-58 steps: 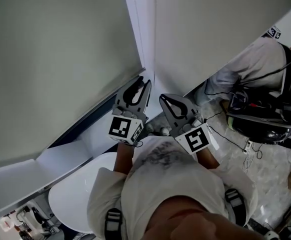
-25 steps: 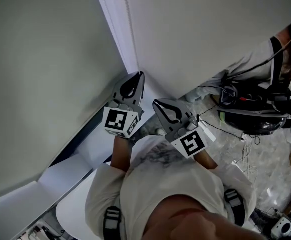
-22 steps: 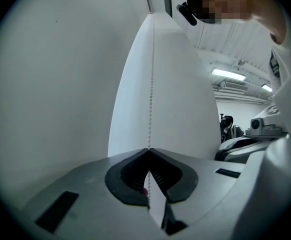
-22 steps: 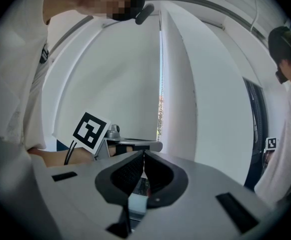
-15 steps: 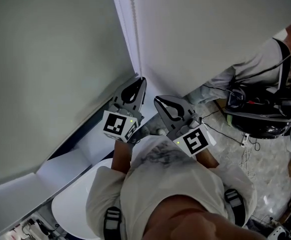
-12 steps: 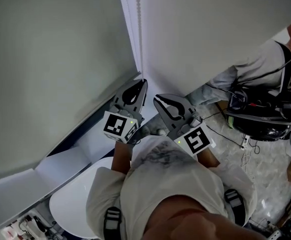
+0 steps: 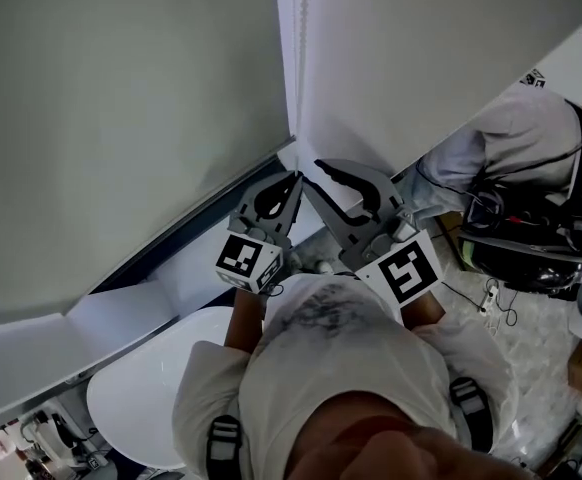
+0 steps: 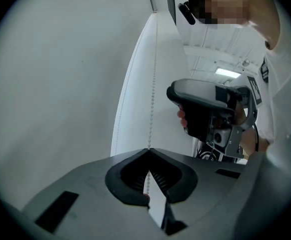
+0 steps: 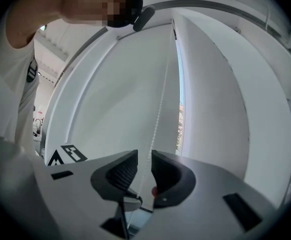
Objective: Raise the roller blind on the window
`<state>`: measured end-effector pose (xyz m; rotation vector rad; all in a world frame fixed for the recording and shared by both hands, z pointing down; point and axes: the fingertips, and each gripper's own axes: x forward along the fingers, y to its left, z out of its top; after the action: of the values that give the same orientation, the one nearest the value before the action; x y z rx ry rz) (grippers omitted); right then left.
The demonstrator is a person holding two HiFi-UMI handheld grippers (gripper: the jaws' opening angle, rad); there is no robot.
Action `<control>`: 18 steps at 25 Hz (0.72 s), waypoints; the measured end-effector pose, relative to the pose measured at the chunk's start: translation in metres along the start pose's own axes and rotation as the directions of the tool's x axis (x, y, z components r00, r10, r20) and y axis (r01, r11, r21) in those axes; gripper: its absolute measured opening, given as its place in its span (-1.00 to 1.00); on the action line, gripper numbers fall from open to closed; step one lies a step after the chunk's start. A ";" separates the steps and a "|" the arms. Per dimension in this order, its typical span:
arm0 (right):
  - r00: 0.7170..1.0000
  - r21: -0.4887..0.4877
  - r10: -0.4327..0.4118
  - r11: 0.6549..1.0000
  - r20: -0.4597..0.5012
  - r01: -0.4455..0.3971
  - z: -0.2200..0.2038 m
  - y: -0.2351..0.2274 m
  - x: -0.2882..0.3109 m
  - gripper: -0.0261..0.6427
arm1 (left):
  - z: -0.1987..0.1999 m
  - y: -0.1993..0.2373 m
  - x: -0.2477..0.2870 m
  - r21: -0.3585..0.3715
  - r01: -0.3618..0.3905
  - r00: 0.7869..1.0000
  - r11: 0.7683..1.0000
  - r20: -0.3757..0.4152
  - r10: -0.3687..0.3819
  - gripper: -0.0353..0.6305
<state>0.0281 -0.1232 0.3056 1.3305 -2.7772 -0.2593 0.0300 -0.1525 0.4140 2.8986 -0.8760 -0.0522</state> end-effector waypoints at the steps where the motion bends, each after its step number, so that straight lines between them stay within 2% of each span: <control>1: 1.000 -0.004 0.002 1.000 0.009 -0.002 0.005 -0.001 0.001 -0.52 | -0.001 -0.001 -0.001 -0.003 -0.001 1.000 1.000 0.003 0.001 -0.87; 7: 0.998 -0.058 0.003 0.998 0.065 0.001 0.041 -0.003 0.014 -0.52 | -0.005 -0.004 -0.011 0.018 -0.024 1.000 1.000 0.010 0.023 -0.87; 12: 0.995 -0.084 0.008 0.996 0.103 0.001 0.061 -0.007 0.024 -0.52 | -0.011 -0.004 -0.016 0.006 -0.032 0.999 0.999 0.018 0.032 -0.87; 18: 0.993 -0.074 0.024 0.997 0.114 -0.015 0.073 -0.003 0.034 -0.55 | -0.013 -0.008 -0.023 0.017 -0.032 0.999 0.999 0.021 0.032 -0.87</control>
<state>0.0005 -0.1424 0.2322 1.3113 -2.8412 -0.4463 0.0162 -0.1325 0.4264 2.9044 -0.9305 -0.0729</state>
